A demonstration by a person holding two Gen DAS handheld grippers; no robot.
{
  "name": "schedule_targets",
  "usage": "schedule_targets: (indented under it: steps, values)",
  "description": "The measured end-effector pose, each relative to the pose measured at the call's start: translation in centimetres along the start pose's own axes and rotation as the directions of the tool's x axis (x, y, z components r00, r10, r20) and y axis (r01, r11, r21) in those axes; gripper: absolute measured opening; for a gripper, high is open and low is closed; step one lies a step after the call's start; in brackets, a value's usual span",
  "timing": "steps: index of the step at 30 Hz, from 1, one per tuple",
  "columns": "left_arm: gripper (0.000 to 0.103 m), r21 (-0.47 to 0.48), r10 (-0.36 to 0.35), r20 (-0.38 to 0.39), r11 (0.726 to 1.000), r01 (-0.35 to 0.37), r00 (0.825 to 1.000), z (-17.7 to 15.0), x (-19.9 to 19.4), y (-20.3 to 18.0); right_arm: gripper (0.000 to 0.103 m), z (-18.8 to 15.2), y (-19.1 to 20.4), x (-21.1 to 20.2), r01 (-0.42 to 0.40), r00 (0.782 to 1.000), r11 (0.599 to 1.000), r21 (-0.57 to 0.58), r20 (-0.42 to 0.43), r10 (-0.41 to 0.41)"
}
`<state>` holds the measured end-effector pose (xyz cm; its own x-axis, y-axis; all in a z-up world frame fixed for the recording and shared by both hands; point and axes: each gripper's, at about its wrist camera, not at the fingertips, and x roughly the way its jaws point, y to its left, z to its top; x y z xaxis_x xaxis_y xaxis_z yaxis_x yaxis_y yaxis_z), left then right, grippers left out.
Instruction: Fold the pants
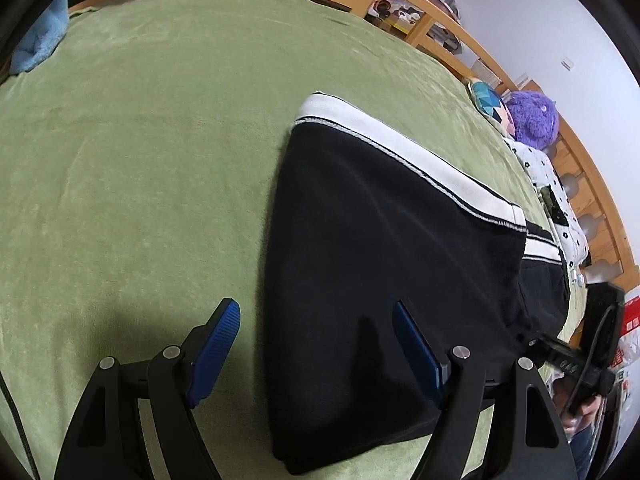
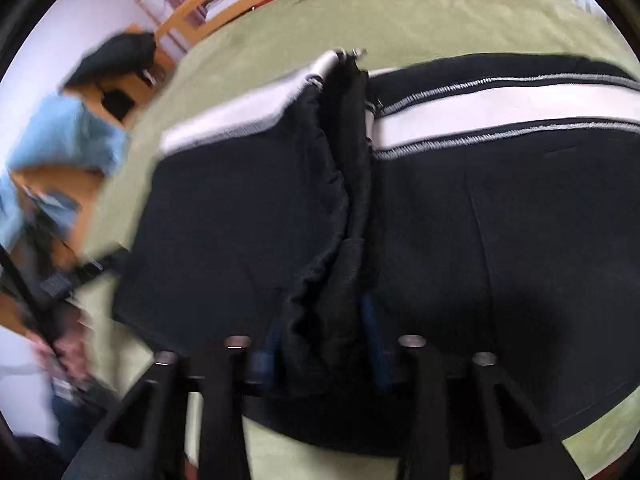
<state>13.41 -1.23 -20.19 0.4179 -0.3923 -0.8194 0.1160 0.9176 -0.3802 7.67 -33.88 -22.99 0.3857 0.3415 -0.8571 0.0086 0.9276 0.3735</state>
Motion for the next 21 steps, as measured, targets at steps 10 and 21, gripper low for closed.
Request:
schedule_targets:
  steps: [10, 21]
  values:
    - [0.077, -0.015, 0.024, -0.024, 1.000, -0.025, 0.999, 0.4, 1.3, -0.3, 0.032, -0.8, -1.6, -1.7, -0.037, 0.999, 0.998, 0.045, -0.005, 0.037]
    - [0.076, -0.016, 0.014, -0.009, 1.000, -0.014, 1.000, 1.8, 4.1, 0.2, 0.068, -4.0, -17.8, -14.5, 0.215, 0.908, 0.852, 0.476, 0.223, -0.354]
